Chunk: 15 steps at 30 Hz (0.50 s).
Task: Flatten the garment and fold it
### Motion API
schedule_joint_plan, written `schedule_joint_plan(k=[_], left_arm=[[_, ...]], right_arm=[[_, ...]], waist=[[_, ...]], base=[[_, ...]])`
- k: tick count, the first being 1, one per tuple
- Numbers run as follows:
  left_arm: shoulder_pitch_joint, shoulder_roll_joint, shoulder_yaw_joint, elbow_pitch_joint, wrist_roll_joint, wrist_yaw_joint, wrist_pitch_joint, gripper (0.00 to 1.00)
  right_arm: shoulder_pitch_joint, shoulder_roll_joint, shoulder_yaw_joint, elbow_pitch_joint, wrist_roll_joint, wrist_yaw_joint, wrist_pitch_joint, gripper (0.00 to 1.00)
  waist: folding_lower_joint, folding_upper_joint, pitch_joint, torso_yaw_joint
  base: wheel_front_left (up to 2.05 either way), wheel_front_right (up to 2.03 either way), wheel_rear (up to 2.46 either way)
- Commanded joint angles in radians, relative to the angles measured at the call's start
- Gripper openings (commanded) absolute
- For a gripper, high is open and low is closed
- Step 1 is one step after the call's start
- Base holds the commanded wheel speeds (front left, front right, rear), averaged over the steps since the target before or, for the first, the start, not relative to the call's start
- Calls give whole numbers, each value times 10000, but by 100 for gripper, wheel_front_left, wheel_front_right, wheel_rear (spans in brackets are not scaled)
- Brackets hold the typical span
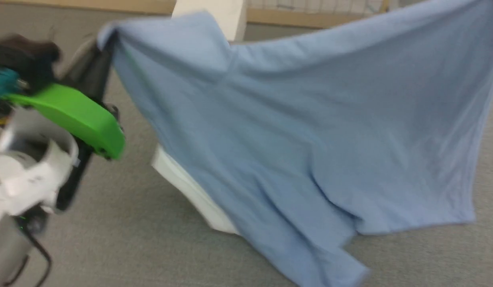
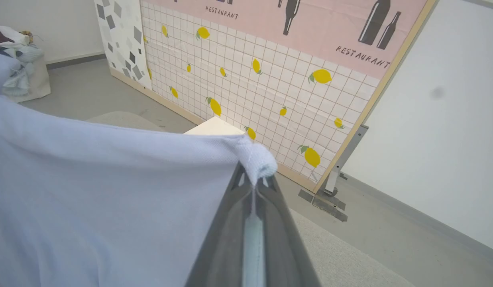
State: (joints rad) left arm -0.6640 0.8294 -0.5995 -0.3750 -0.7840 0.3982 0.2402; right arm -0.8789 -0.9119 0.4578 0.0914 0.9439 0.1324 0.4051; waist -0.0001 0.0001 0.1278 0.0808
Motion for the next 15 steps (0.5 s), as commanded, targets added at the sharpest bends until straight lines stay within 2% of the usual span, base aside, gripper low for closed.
schedule_joint_plan(k=[1, 9, 15], left_arm=[[-348, 124, 251, -110, -45, 45, -122, 0], [-1985, 368, 1347, -217, -226, -263, -239, 0], [-3535, 97, 1438, 793, -498, -992, 110, 0]], right_arm=[[110, 23, -176, -155, 96, -17, -121, 0], [-331, 334, -1324, -955, 36, -17, -286, 0], [-885, 622, -1986, -824, -415, -17, -354, 0]], waist=[[1, -1, -585, -682], [1, -1, -278, -1242], [1, -1, 512, -1548]], base=[[0, 0, 0], [0, 0, 0], [0, 0, 0]])
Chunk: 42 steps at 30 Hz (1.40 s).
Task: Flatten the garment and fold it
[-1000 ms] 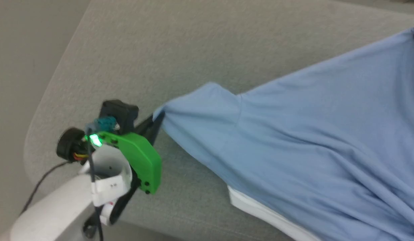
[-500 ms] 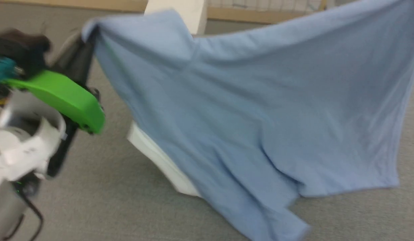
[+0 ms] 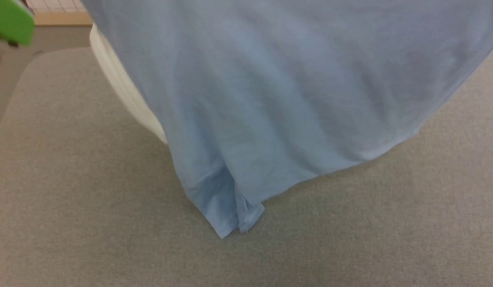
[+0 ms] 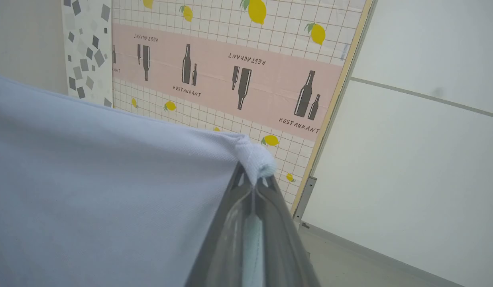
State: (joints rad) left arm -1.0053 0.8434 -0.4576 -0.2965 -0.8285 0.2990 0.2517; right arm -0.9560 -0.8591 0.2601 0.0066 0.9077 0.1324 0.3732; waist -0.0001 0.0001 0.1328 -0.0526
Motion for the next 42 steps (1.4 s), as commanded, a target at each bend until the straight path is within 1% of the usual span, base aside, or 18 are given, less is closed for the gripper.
schedule_joint_plan(k=[1, 4, 5, 8, 12, 14, 18, 22, 26, 31, 35, 39, 42], left_arm=[[-460, -130, -41, 290, -107, -213, 108, 0], [-1469, -354, -194, 1183, -141, -712, 426, 0], [-2025, -467, -315, 1693, -54, -1011, 533, 0], [-3332, -776, -625, 2934, 268, -1639, 728, 0], [-5413, -1355, -1002, 4810, 876, -2423, 802, 0], [-6603, -1763, -1132, 5827, 1265, -2680, 642, 0], [-8623, -2465, -1289, 7642, 1948, -3008, 40, 0], [-10258, -3009, -1252, 9276, 2476, -3069, -1023, 0], [-11380, -3408, -1257, 10507, 2814, -3211, -2156, 0], [-12023, -3805, -1382, 11646, 2969, -3563, -3153, 0], [-11775, -4040, -1575, 12309, 2902, -3868, -3546, 0], [-10785, -4327, -1824, 12639, 2682, -4089, -3825, 0], [-9595, -4511, -2000, 12670, 2427, -4180, -4035, 0]], right_arm=[[-266, 141, 25, 62, -154, -17, -39, 0], [-809, 268, 210, 351, -437, -17, -115, 0], [-1141, 400, 288, 603, -535, -17, -199, 0], [-2055, 678, 704, 1149, -843, -17, -541, 0], [-3704, 1304, 1218, 2433, -1060, -17, -1126, 0], [-4709, 1618, 1521, 3235, -1206, -17, -1470, 0], [-6478, 2186, 2018, 4665, -1470, -17, -2346, 0], [-7861, 2788, 2142, 6263, -1435, -17, -3254, 0], [-8739, 3145, 2341, 7437, -1353, -17, -4078, 0], [-9069, 3250, 2873, 8090, -1100, -17, -4736, 0], [-8890, 3140, 3401, 8343, -784, -17, -4963, 0], [-8334, 3041, 3984, 8530, -543, -17, -5123, 0], [-7648, 2991, 4525, 8567, -397, -17, -5252, 0]], waist=[[1, -1, 665, -284], [1, -1, 1322, -462], [1, -1, 1652, -532], [1, -1, 2409, -720], [1, -1, 3433, -978], [1, -1, 3912, -1080], [1, -1, 4598, -1271], [1, -1, 4991, -1377], [1, -1, 5266, -1373], [1, -1, 5620, -1190], [1, -1, 5818, -950], [1, -1, 5761, -652], [1, -1, 5484, -463]], base=[[0, 0, 0], [0, 0, 0], [0, 0, 0], [0, 0, 0], [0, 0, 0], [0, 0, 0], [0, 0, 0], [0, 0, 0], [0, 0, 0], [0, 0, 0], [0, 0, 0], [0, 0, 0], [0, 0, 0]])
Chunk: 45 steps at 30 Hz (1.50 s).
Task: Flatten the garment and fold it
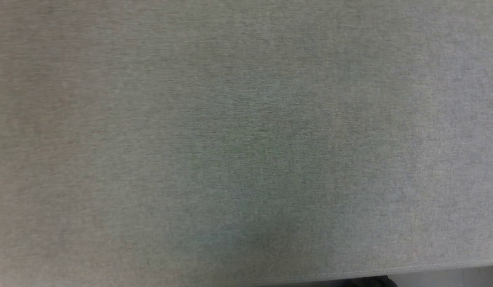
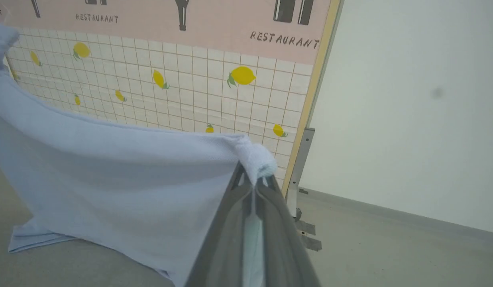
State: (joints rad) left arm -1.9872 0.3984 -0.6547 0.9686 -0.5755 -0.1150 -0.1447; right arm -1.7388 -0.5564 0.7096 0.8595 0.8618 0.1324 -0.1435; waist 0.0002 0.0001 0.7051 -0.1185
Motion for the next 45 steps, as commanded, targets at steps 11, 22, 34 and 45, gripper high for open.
schedule_joint_plan(k=[11, 22, 34, 45], left_arm=[[5759, 63, -370, -1069, -992, 168, -341, 0], [12137, 2303, -1197, -5565, -2153, 1101, 2351, 0], [16755, 5523, -1721, -11871, -4014, 3235, 5235, 0], [18646, 6696, -1964, -14103, -5688, 3881, 6044, 0]], right_arm=[[3662, -619, 1909, -695, 907, -17, -348, 0], [7669, -2030, 3638, -2764, 2436, -17, 613, 0], [10216, -3474, 4756, -4275, 2999, -17, 1870, 0], [11839, -5012, 4995, -6021, 4312, -17, 4334, 0]], waist=[[-2, -1, -2517, 702], [-2, -1, -4858, 968], [-2, -1, -6120, 1200], [-2, -1, -6702, 1218]], base=[[0, 0, 0], [0, 0, 0], [0, 0, 0], [0, 0, 0]])
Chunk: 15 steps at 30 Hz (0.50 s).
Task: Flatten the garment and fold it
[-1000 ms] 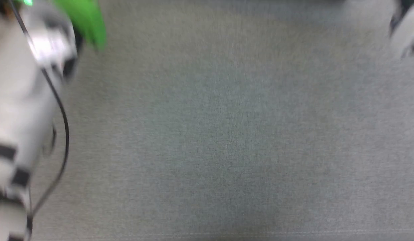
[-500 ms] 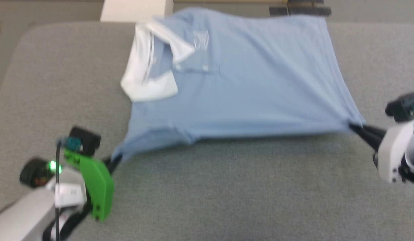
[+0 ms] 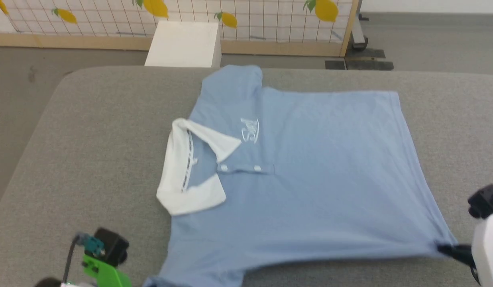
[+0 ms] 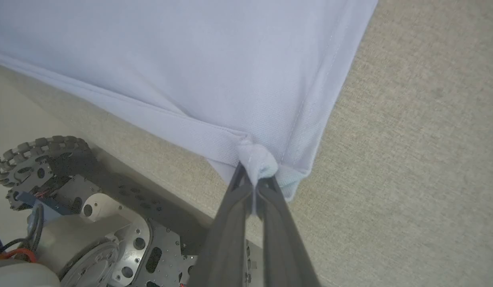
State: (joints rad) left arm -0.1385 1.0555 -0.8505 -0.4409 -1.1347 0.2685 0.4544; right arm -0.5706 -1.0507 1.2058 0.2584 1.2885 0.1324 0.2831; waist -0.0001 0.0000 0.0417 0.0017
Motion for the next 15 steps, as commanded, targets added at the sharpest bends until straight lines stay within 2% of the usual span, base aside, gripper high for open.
schedule_joint_plan(k=[1, 4, 7, 15], left_arm=[[260, 192, -77, -125, -219, 16, 180, 0], [507, 433, -253, -464, -544, -45, 564, 0], [476, 489, -203, -566, -467, -49, 487, 0], [-713, -407, 610, -349, 281, 170, -542, 0]], right_arm=[[253, -199, 64, -161, 83, -17, 271, 0], [549, -579, 108, -615, 205, -17, 840, 0], [659, -732, -110, -892, 275, -17, 837, 0], [420, -658, -1361, -1177, 347, -17, -170, 0]], waist=[[1, 0, -89, 10], [1, 0, -93, -15], [1, 0, 39, -47], [1, 0, 774, -100]], base=[[0, 0, 0], [0, 0, 0], [0, 0, 0], [0, 0, 0]])
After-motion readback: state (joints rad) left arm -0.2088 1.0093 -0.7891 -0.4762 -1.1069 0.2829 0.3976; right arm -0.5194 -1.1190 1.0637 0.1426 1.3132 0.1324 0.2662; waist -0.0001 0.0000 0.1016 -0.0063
